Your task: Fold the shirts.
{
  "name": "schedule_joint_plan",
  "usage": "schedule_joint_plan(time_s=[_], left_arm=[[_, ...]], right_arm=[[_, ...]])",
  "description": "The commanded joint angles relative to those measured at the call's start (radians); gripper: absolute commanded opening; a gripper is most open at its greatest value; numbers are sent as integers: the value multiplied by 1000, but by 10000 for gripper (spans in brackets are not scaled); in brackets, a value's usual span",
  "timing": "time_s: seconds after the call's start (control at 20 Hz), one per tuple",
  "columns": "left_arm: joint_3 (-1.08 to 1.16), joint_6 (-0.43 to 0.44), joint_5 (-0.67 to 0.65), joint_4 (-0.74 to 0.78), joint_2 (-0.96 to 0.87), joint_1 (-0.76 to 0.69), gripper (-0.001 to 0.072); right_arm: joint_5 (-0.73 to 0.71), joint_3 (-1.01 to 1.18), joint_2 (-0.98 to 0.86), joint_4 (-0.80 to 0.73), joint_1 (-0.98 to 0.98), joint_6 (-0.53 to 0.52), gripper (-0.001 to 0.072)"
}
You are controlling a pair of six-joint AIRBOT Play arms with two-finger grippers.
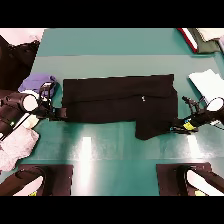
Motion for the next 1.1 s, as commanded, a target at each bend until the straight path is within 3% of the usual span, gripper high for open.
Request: schedule_joint_plan(time_s=[0.0,0.15,0.35,0.5,0.7,0.85,1.05], left_arm=[[1,0,-21,0,2,0,32],[1,0,-22,0,2,0,32],[1,0,-26,-1,2,0,32],[11,1,-58,4,12,0,31],[16,10,-124,3,166,0,30],[16,10,-233,-42,312,-4,30],[16,-29,-317,-58,434,-93,31]], right_arm=[[-105,-28,-11,50,-3,-1,439],[-127,-28,-11,51,-3,-1,427],[-157,-27,-9,53,-3,-25,23],[-124,-27,69,43,-3,-27,21],[53,-27,282,-13,-5,-22,20],[165,-27,430,-9,-5,37,20],[177,-27,573,-2,-5,118,19]])
